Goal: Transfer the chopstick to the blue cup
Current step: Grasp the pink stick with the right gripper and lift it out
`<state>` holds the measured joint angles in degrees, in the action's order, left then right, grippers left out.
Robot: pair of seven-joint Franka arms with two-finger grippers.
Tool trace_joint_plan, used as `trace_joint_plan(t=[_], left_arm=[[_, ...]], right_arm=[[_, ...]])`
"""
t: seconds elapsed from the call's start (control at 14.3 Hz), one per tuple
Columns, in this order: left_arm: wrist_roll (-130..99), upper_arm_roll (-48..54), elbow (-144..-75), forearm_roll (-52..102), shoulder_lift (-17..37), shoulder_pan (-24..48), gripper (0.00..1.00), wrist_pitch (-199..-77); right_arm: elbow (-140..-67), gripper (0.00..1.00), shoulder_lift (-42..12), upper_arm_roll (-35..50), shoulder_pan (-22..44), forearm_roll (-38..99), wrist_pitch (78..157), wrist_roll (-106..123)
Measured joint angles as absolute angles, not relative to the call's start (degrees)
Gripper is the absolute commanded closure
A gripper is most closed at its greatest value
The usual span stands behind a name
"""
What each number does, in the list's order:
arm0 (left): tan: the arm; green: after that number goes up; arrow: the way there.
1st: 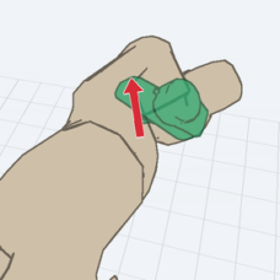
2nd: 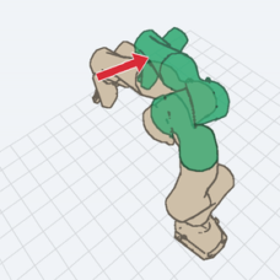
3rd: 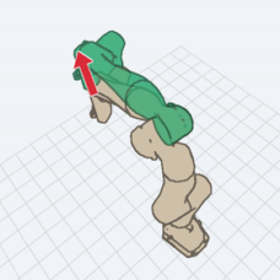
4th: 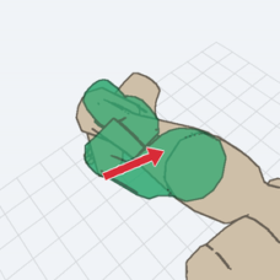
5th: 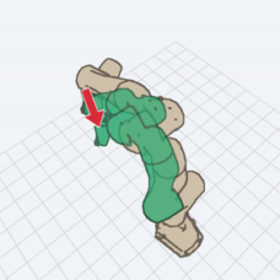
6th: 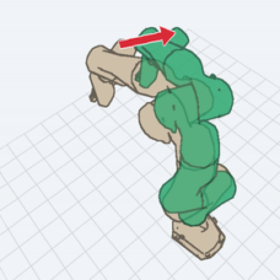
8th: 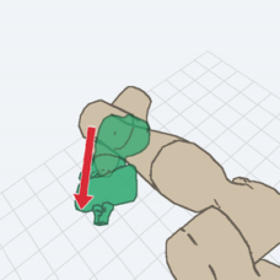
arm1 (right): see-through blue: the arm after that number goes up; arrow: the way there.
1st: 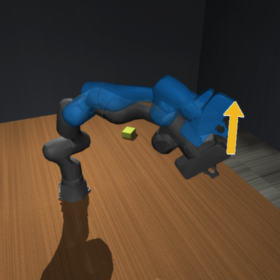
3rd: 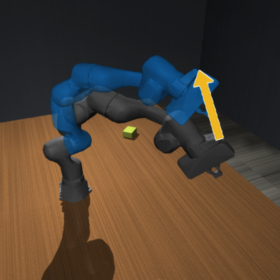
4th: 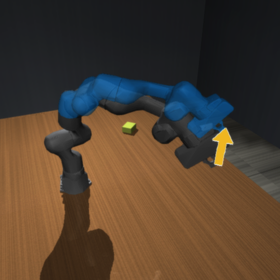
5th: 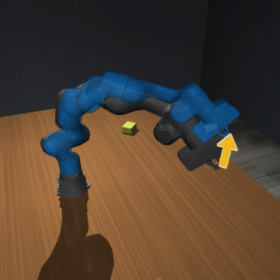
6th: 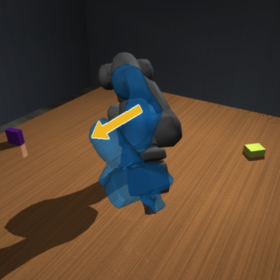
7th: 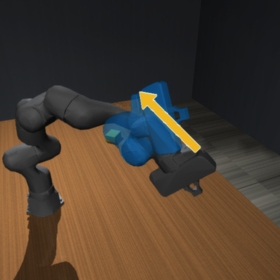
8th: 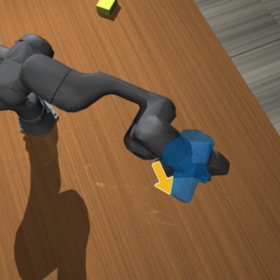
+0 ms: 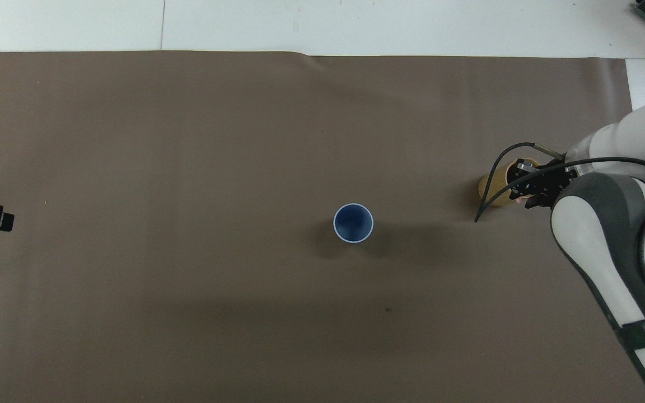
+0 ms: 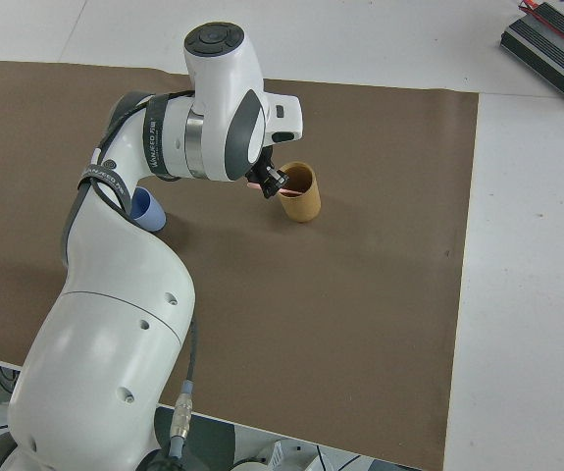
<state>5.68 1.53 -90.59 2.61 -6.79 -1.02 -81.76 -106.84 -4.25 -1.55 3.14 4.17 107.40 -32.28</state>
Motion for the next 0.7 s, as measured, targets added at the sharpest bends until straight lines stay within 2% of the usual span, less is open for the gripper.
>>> trace_joint_plan(t=[0.21, 0.35, 0.7], left_arm=[[5.7, 1.5, -90.6, 2.6, -6.8, -1.0, 0.00, -81.8], [5.7, 1.5, -90.6, 2.6, -6.8, -1.0, 0.00, -81.8], [5.7, 1.5, -90.6, 2.6, -6.8, -1.0, 0.00, -81.7]], right_arm=[[-106.6, 0.93, -4.2, -1.6, 2.7, 6.7, 107.4, -34.6], [-106.5, 1.00, -4.2, -1.6, 2.3, 7.0, 107.4, -35.1], [-103.7, 1.00, -4.2, -1.7, 1.1, 7.9, 103.9, -35.3]])
